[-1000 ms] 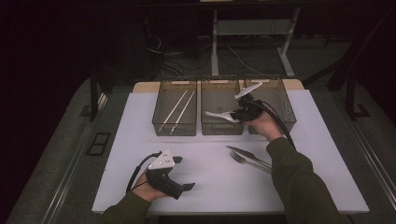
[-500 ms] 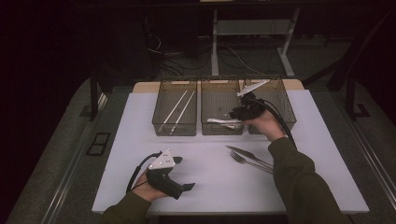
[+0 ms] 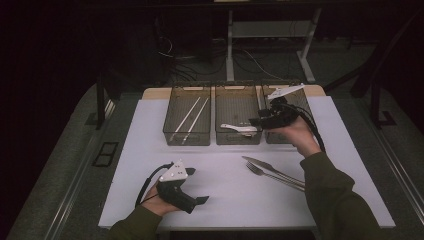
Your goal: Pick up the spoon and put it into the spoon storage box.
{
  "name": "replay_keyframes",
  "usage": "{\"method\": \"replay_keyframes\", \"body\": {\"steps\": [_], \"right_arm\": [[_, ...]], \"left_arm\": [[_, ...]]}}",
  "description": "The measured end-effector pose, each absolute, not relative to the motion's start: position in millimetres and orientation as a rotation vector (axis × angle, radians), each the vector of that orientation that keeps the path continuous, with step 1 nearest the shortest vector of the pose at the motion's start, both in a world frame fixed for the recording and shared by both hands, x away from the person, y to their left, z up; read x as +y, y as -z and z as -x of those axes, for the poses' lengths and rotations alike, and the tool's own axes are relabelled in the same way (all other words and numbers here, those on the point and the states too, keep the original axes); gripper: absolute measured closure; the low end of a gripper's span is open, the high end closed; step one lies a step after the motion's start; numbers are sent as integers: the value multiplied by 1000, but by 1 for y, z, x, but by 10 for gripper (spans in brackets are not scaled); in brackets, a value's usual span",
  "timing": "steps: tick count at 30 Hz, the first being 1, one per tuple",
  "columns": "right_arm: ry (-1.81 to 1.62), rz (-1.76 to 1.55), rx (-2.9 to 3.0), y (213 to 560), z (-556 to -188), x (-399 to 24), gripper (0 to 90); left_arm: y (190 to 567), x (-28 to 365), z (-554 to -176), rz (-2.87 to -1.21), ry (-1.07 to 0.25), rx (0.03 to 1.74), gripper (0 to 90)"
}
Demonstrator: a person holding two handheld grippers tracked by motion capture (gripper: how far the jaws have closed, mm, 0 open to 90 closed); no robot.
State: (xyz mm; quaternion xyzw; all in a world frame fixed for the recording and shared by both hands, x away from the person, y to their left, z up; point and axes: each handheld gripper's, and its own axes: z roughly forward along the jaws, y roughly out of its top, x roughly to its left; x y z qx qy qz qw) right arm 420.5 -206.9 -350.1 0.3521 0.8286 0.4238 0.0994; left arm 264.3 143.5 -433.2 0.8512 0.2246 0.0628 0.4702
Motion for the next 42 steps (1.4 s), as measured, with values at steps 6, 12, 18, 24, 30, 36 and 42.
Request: {"method": "replay_keyframes", "body": {"steps": [6,12,18,24,30,36,42], "right_arm": [[-1308,-992,2436,348,-403,-218,408],[-1340,-966,2433,349,-385,-225,398],[-1360,-965,2425,356,-368,-236,394],[-1364,-987,2418,366,-354,-246,393],[-1347,-997,2422,373,-342,-256,401],[-1312,-985,2449,381,-329,-264,430],[-1283,-975,2488,388,-316,-269,513]], "left_arm": [[433,143,-264,-2080,-152,556,0],[433,143,-265,-2084,-154,554,0],[434,143,-264,-2085,-154,556,0],[434,143,-264,-2084,-154,559,0],[433,143,-264,-2087,-159,558,0],[433,143,-264,-2085,-160,556,0],[432,143,-264,-2089,-161,550,0]]}}
